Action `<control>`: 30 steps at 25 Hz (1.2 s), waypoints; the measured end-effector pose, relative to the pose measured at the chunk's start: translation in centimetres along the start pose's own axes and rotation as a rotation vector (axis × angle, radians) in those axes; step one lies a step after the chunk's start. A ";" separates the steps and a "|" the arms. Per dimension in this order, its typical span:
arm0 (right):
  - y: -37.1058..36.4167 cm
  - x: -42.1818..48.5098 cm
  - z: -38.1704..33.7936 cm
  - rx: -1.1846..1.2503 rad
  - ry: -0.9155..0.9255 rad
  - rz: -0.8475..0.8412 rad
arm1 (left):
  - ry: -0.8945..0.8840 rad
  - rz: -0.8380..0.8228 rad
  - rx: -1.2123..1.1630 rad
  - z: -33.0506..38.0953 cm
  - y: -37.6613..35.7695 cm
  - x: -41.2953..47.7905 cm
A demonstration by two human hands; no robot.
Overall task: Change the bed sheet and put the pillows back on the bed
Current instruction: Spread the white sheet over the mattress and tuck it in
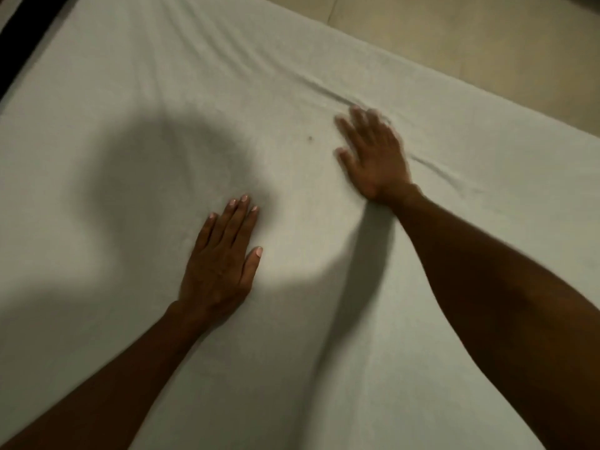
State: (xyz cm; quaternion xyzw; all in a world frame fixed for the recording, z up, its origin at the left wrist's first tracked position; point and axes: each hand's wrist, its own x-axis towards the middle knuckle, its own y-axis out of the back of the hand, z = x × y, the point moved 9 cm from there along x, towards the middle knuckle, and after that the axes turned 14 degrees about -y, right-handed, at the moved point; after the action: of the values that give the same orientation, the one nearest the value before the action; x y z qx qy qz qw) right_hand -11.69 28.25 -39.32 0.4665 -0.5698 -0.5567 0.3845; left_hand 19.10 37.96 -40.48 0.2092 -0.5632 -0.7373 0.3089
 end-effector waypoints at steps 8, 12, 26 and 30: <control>0.1 -6.9 6.5 0.013 -0.267 -0.005 | -0.013 -0.028 0.004 0.5 0.2 -0.1; -1.4 -13.5 -1.5 0.050 0.014 -0.093 | 0.045 -0.080 0.021 1.0 0.9 -2.7; -0.2 -2.9 1.4 0.064 -0.198 -0.035 | 0.199 -0.001 -0.032 -1.0 2.3 -9.5; -1.8 -5.0 -7.4 0.011 -0.005 0.009 | 0.244 -0.025 0.028 -1.3 2.0 -12.1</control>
State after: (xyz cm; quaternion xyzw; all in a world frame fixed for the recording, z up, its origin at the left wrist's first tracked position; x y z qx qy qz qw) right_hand -3.08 31.14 -40.10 0.4646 -0.5761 -0.5528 0.3831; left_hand 29.10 45.11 -39.42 0.3085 -0.5289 -0.7022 0.3632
